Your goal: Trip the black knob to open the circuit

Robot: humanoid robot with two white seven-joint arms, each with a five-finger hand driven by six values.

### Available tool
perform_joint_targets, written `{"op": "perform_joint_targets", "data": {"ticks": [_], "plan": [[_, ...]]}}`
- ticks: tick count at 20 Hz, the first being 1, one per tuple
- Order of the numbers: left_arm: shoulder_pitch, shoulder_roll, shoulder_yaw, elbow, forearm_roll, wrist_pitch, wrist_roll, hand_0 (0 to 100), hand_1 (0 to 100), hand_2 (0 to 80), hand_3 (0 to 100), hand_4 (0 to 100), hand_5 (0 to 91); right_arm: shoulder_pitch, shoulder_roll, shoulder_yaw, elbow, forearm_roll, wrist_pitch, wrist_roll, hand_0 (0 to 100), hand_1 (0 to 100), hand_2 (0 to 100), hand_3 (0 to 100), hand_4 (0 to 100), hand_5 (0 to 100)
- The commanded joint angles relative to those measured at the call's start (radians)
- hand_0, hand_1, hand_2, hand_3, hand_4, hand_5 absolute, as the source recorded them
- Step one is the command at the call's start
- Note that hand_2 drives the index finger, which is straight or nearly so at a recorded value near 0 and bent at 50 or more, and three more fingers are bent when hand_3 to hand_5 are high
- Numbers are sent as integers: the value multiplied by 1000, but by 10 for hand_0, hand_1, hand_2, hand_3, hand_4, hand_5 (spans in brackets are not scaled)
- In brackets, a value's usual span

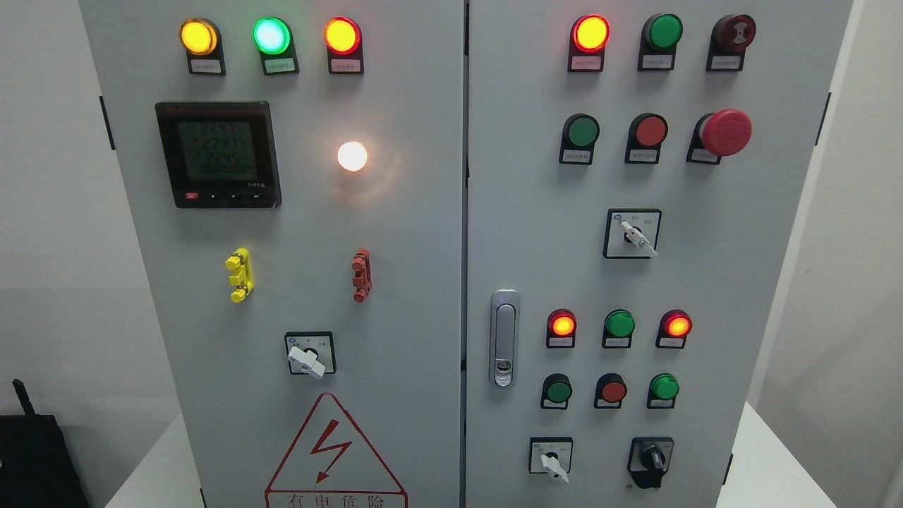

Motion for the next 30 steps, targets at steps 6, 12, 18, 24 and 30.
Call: {"op": "perform_joint_targets", "data": {"ticks": [6, 12, 18, 24, 30], "plan": [[-2, 0, 3, 0, 2, -2, 0, 120, 389, 0, 0, 0, 0, 22, -1, 27, -155, -4, 28, -4, 0, 0, 0, 1000, 986, 963], [-2, 0, 3, 0, 2, -3, 0, 120, 389, 0, 0, 0, 0, 0, -3, 26, -250, -9, 89, -4, 0, 0, 0, 1000, 1000, 971], [-2, 0, 3, 0, 2, -3, 0, 120, 389, 0, 0, 0, 0, -47, -6, 26, -285, -55, 123, -4, 0, 0, 0, 1000, 1000, 975], [-2, 0, 3, 0, 2, -2, 0, 120, 389, 0, 0, 0, 0, -58, -9, 21, -360, -79, 172, -5, 0, 0, 0, 1000, 1000, 976], [-2, 0, 3, 0, 2, -3, 0, 120, 389, 0, 0, 0, 0, -87, -20, 17, -423, -89, 219, -5, 0, 0, 0, 1000, 1000, 976]]}}
